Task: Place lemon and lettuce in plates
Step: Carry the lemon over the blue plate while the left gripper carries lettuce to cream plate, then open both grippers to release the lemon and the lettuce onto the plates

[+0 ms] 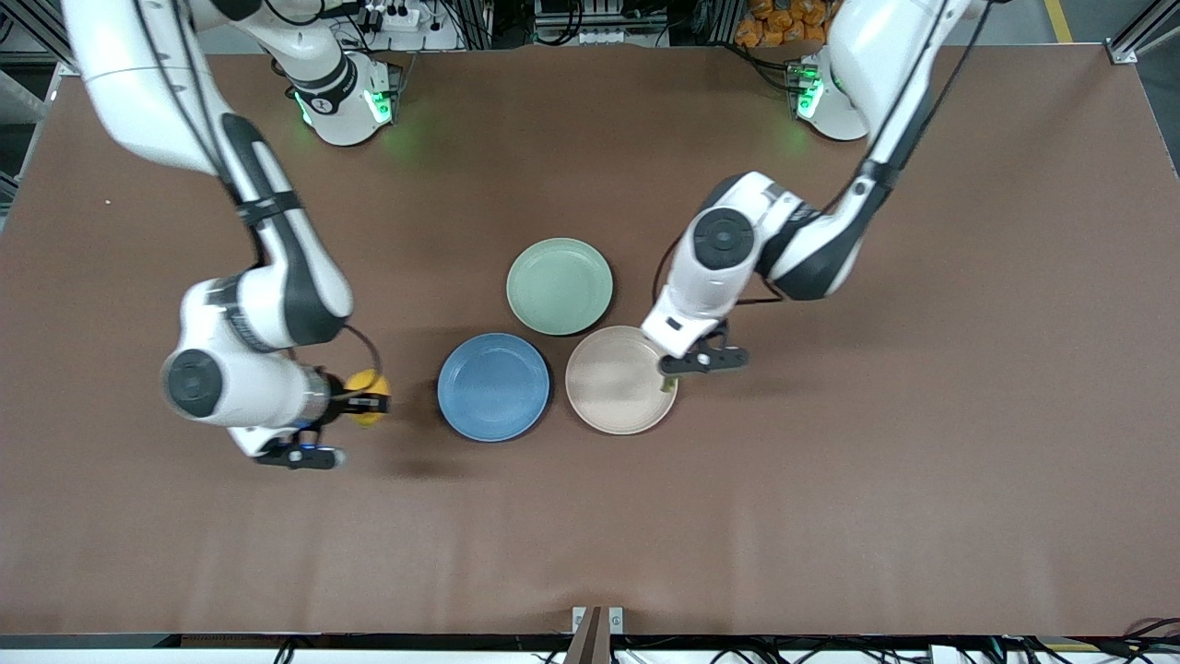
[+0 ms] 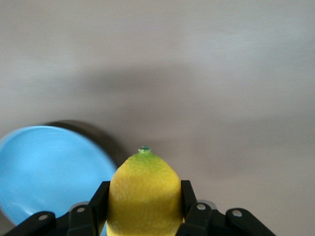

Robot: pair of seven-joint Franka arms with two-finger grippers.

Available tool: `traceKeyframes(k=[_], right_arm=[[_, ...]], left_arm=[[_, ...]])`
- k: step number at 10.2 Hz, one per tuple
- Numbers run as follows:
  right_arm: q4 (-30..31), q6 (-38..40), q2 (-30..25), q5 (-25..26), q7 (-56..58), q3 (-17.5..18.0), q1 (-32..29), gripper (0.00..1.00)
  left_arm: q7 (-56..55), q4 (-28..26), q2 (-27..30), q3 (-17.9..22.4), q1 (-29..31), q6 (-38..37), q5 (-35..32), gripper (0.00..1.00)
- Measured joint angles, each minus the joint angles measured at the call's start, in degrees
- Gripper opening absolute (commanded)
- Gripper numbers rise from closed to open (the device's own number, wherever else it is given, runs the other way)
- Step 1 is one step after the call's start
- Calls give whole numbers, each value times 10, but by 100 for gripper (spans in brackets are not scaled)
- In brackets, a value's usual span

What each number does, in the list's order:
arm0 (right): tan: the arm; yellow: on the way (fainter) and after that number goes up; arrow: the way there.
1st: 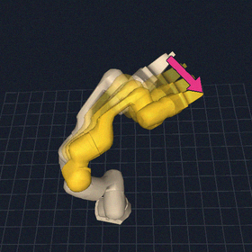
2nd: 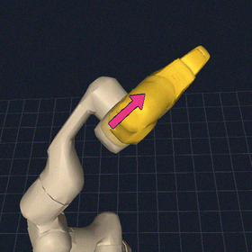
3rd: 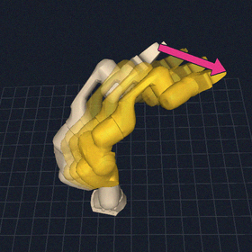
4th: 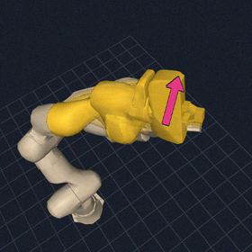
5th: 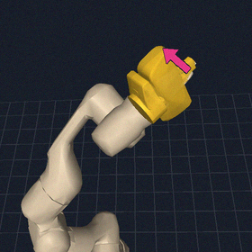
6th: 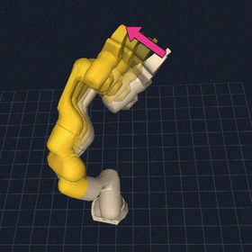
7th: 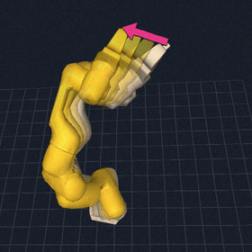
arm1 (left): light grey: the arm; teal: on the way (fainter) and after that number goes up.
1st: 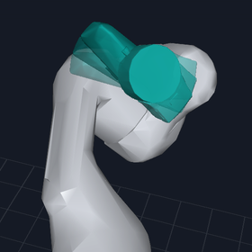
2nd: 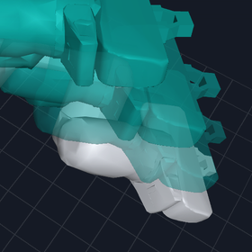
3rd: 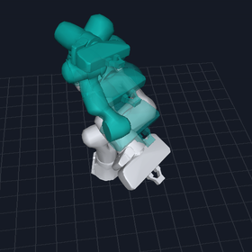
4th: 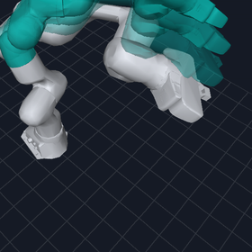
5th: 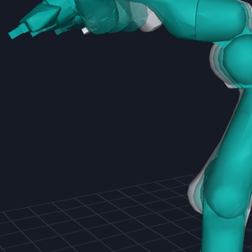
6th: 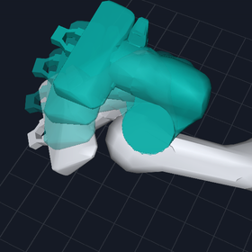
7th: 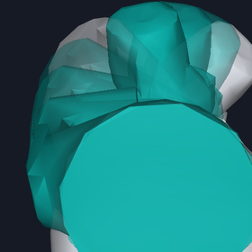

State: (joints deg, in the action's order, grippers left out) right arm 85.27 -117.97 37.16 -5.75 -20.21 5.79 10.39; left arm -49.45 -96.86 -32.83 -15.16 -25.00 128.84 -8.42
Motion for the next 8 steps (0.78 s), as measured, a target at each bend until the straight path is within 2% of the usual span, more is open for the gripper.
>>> traceKeyframes(k=[1, 2, 3, 4, 5, 6, 7, 8], right_arm=[[-7, -26, 9, -12, -37, 0, 26, 0], [-11, -43, 17, -32, -59, 0, 48, 0], [-14, -45, 23, -48, -73, 0, 63, 0], [-14, -47, 33, -54, -87, 0, 79, 0], [-14, -55, 46, -55, -99, 0, 94, 0], [-14, -65, 59, -56, -106, 0, 102, 0], [-15, -69, 67, -57, -108, -1, 102, 2], [-16, -70, 69, -58, -109, -3, 100, 40]], left_arm=[[-15, 10, -17, 0, -12, 0, 0, 0], [-20, 24, -32, 1, -17, 0, 0, 23], [-20, 36, -43, 3, -18, 0, 0, 41], [-19, 45, -50, 5, -17, 0, 0, 45], [-15, 50, -54, 8, -17, 0, 0, 59], [-9, 53, -55, 11, -16, 0, 0, 98], [-4, 56, -56, 12, -15, 0, 0, 100], [-3, 66, -56, 12, -14, 0, 0, 100]])
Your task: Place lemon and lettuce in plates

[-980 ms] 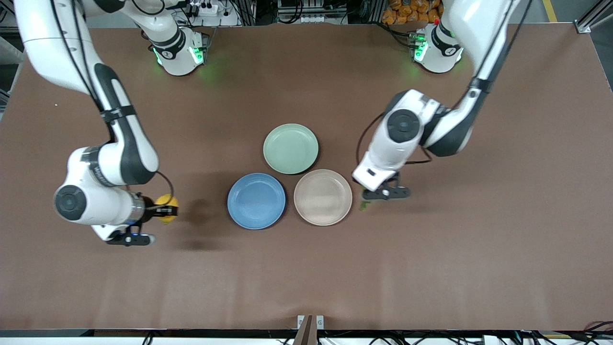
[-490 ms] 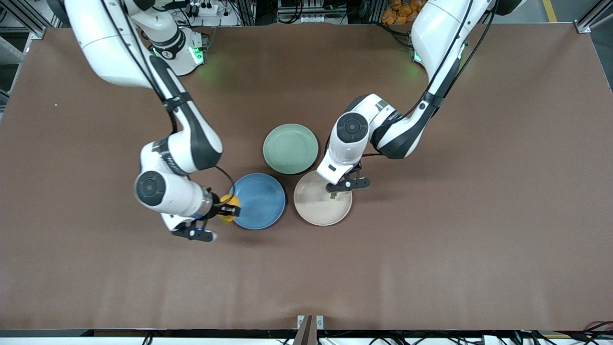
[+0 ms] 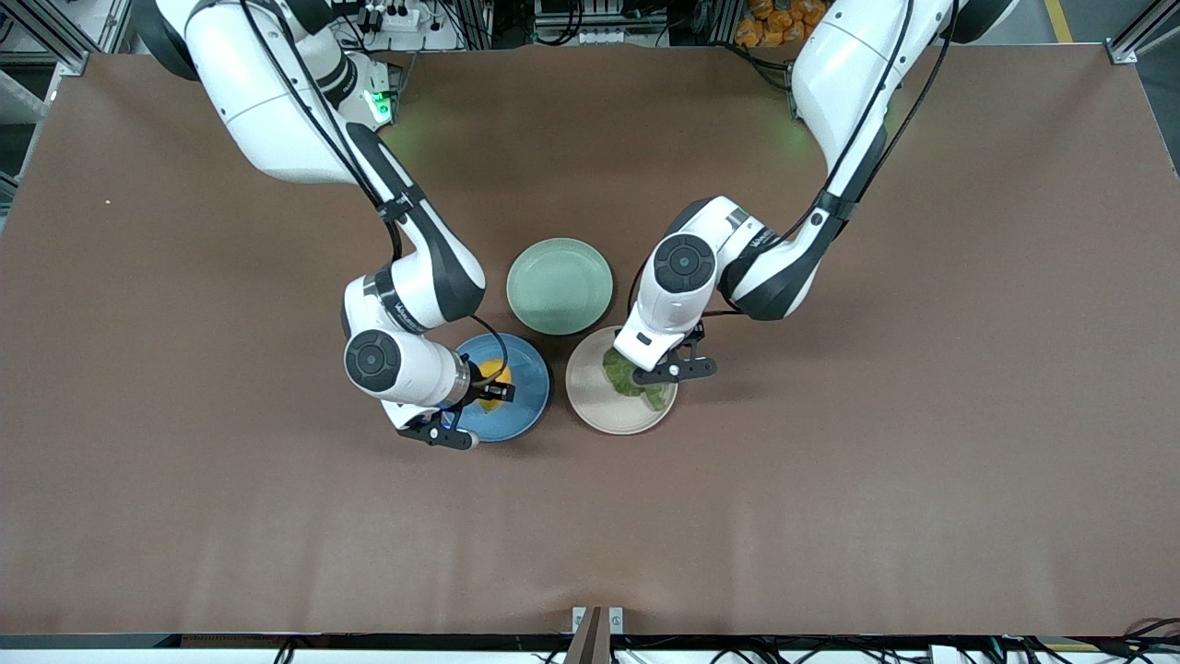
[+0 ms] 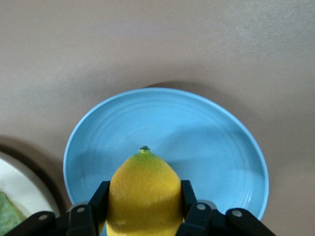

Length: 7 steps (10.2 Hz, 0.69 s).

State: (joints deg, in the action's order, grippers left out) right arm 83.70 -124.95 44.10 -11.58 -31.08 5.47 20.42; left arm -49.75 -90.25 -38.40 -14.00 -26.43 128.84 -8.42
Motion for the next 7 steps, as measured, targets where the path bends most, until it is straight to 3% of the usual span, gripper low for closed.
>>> traceKeyframes(k=[1, 2, 7], right_arm=[[0, 0, 0, -2, 0, -2, -2, 74], [0, 1, 1, -4, 0, -2, -2, 100], [-19, 5, -7, -4, 1, -8, -10, 100]], left_arm=[[0, 14, 2, 0, 1, 0, 0, 100], [0, 26, 12, 0, 4, -2, 0, 100], [57, 41, 154, 2, 63, -136, -5, 100]])
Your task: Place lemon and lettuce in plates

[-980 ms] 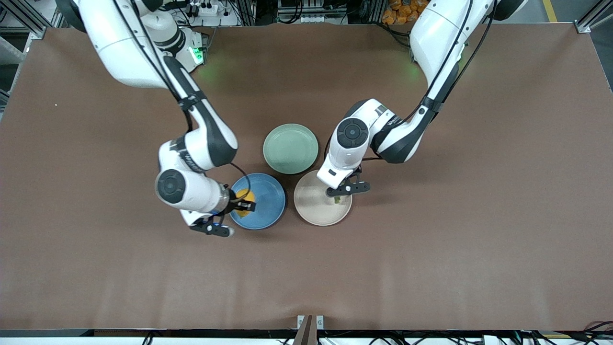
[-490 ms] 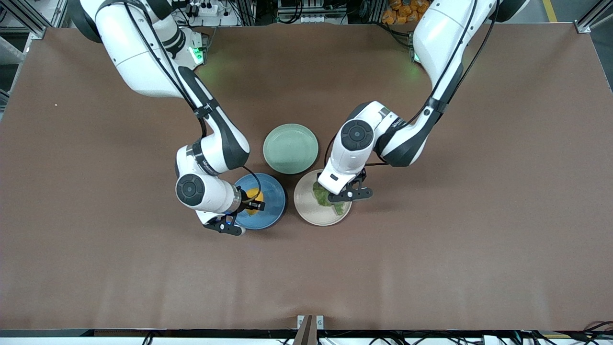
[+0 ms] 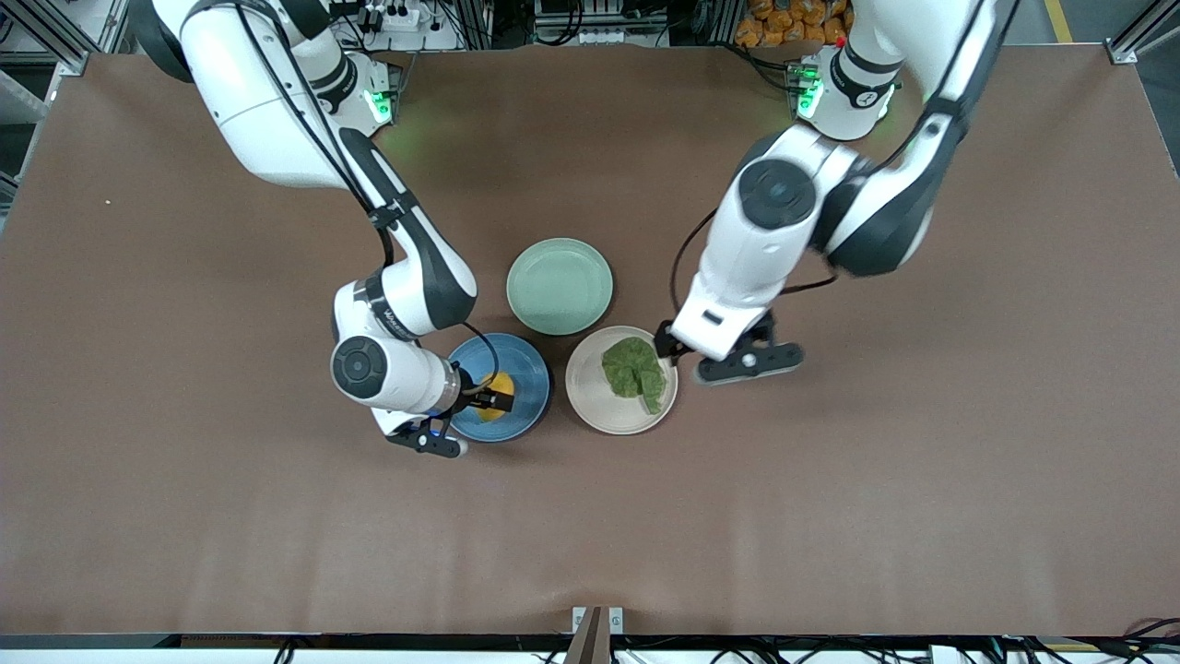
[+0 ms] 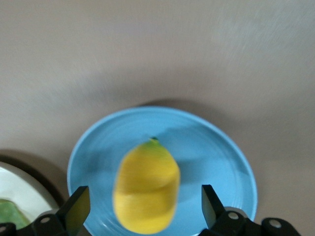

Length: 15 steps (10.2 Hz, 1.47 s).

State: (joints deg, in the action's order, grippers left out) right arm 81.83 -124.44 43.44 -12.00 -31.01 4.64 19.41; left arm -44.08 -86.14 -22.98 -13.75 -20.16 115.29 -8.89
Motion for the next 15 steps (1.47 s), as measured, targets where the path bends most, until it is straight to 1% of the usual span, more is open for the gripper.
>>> traceKeyframes(k=[2, 3, 5, 6, 7, 9, 10, 12, 13, 14, 15], right_arm=[[-17, 56, -41, 1, 28, -7, -35, 100], [-19, 98, -72, 1, 70, -12, -63, 100], [-20, 167, -139, 5, 176, -23, -124, 100], [-20, 188, -169, 16, 213, -45, -136, 100], [-20, 204, -198, 37, 246, -69, -137, 100], [-21, 252, -254, 59, 286, -87, -137, 100], [-21, 282, -280, 74, 292, -89, -137, 100], [-20, 335, -330, 119, 294, -87, -134, 100], [-20, 365, -350, 131, 294, -85, -131, 100], [-21, 385, -367, 133, 290, -84, -129, 100], [-21, 392, -380, 133, 287, -84, -130, 100]], left_arm=[[118, -1, 54, 2, 51, -56, -1, 100], [169, -1, 72, 2, 77, -77, -1, 100], [228, -2, 101, 2, 115, -110, -1, 100], [239, -2, 114, 2, 123, -126, -1, 100], [240, -2, 129, 2, 129, -141, 1, 100], [240, -2, 157, 3, 137, -172, 4, 100], [240, -3, 168, 8, 139, -185, 9, 100], [240, -4, 181, 23, 141, -201, 21, 100], [240, -4, 184, 29, 142, -207, 24, 100], [240, -5, 185, 30, 143, -211, 24, 100], [240, -5, 186, 31, 148, -213, 24, 100]])
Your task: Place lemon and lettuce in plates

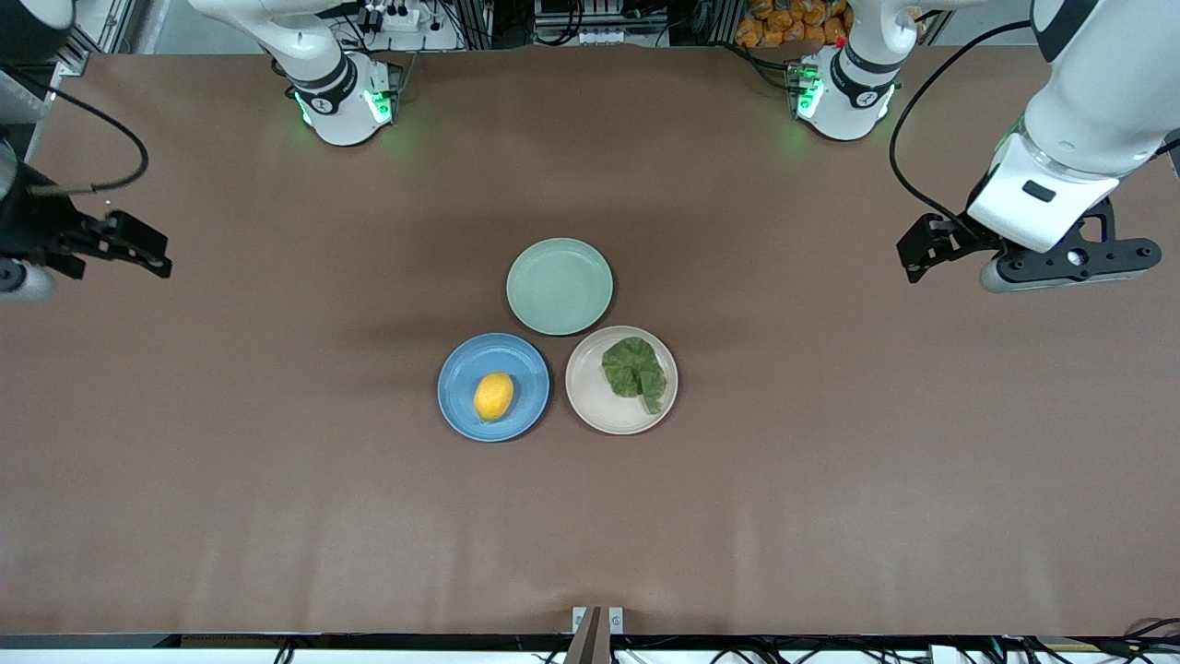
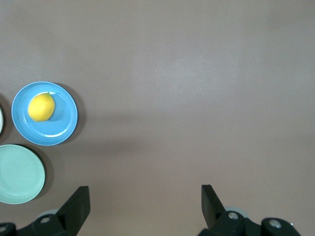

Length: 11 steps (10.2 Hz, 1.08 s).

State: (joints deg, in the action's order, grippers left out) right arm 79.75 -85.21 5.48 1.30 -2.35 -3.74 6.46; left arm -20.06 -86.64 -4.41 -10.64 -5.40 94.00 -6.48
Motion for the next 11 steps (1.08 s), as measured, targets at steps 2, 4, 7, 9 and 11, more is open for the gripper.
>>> traceKeyframes(k=[2, 4, 7, 9, 11], right_arm=[[2, 1, -4, 1, 0, -2, -3, 100], [7, 1, 0, 1, -1, -1, -9, 100], [8, 1, 2, 2, -2, 2, -18, 100], [8, 6, 2, 3, -4, 14, -25, 100], [9, 10, 2, 5, -7, 29, -30, 100]], left_arm=[[0, 0, 4, 0, 11, -6, 0, 100], [0, 0, 13, 1, 20, -9, 1, 100], [6, 0, 22, 2, 48, -22, 29, 100], [10, -1, 24, 5, 49, -31, 29, 100], [12, -1, 28, 9, 50, -32, 29, 100]])
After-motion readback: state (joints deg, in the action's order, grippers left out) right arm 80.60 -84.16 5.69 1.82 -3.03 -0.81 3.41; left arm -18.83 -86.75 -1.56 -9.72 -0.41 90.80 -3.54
